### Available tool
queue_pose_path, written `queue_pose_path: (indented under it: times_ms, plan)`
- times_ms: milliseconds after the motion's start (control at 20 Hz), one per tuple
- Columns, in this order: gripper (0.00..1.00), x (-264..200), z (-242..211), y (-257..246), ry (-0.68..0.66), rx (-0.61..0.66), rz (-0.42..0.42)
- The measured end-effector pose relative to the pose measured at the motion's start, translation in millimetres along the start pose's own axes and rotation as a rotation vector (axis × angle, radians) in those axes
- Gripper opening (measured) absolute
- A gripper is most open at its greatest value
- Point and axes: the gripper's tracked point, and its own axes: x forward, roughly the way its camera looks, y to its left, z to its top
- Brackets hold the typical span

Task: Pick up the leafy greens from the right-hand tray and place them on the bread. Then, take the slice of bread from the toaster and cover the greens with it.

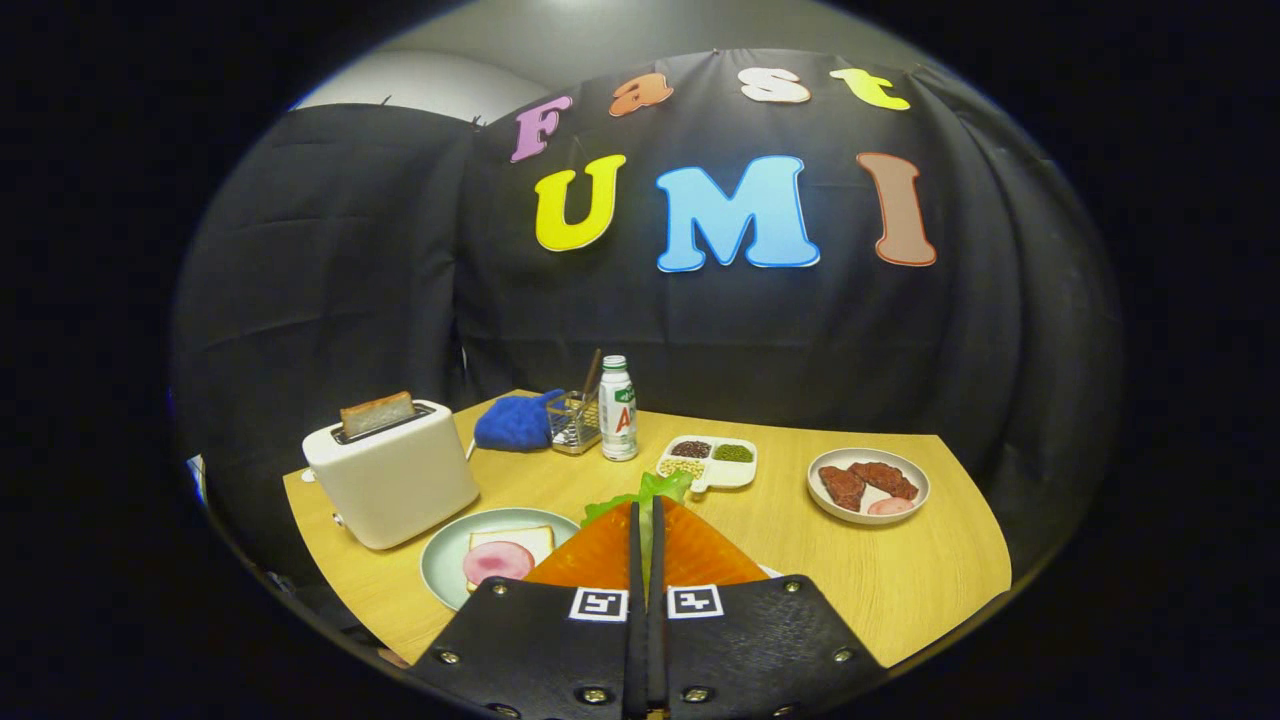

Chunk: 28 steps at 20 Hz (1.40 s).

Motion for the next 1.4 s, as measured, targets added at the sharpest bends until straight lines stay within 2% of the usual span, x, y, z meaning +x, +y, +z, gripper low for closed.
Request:
queue_pose_path:
  times_ms: [400, 750, 950, 1400]
  plan:
    - [0.0, 29.5, -10.0, 78.3, 0.027, 0.017, 0.158]
    - [0.0, 45.0, -20.8, 112.2, 0.056, 0.036, 0.224]
    - [0.0, 56.0, -39.3, 118.5, 0.093, 0.047, 0.236]
    - [0.01, 72.0, -86.8, 110.7, 0.156, 0.042, 0.186]
